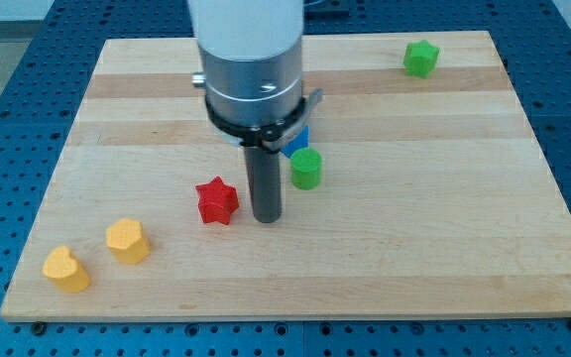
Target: Push the green circle left to the blue cube
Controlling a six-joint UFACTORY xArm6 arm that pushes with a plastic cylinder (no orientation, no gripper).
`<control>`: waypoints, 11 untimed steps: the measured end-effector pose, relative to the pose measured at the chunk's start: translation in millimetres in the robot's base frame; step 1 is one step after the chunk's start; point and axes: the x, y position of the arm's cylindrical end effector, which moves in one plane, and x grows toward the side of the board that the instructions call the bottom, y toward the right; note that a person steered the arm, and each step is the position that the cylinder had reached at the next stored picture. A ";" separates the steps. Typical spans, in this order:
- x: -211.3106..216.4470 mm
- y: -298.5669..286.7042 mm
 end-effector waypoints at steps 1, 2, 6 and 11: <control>-1.7 -24.4; -2.7 -47.9; -74.8 17.8; 57.9 38.5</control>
